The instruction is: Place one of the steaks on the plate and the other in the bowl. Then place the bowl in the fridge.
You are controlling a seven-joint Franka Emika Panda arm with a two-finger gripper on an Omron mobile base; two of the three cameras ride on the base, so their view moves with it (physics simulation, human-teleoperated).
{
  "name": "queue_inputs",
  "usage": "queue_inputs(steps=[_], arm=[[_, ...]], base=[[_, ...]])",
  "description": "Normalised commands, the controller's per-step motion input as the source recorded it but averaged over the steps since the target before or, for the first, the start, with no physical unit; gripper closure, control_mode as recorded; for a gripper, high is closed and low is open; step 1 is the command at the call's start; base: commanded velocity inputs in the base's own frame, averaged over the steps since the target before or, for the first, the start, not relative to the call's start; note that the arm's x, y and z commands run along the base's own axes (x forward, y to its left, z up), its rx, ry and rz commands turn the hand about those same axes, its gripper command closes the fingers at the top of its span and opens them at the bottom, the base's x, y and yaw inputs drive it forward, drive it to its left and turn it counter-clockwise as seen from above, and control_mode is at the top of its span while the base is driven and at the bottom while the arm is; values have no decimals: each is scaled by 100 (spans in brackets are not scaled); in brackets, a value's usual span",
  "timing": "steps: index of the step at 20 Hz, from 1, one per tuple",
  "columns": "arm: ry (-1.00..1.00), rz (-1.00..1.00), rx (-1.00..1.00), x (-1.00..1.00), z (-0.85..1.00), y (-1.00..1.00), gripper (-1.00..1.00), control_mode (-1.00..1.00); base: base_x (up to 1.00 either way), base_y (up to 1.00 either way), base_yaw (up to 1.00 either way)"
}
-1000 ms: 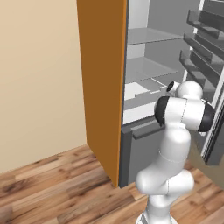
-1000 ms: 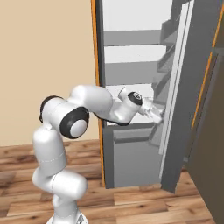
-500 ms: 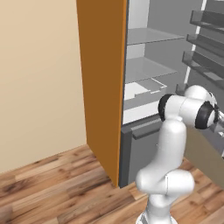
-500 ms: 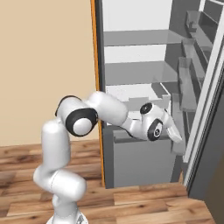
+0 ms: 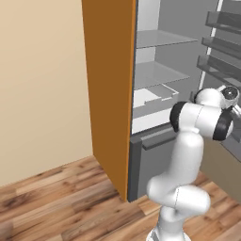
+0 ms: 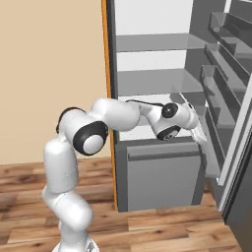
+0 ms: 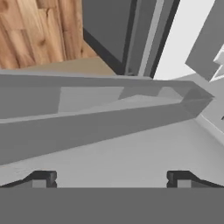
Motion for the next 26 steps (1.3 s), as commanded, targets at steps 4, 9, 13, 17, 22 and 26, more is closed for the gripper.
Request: queue_inputs(steps=[4,9,13,17,22,26], arm=[[9,8,14,-52,60,39,-100,-100],[19,1,-1,-67,3,88,-100,-100],[19,9,-9,-51,92,99,-100,-100],[48,11,-8,-6,100,96,-100,-100],[91,20,-5,23,57,73,-100,-100],[77,22,32,3,63,5,-100,-100]], base=[[0,0,0],[0,0,0],[0,0,0],[0,0,0],[0,0,0],[0,0,0]])
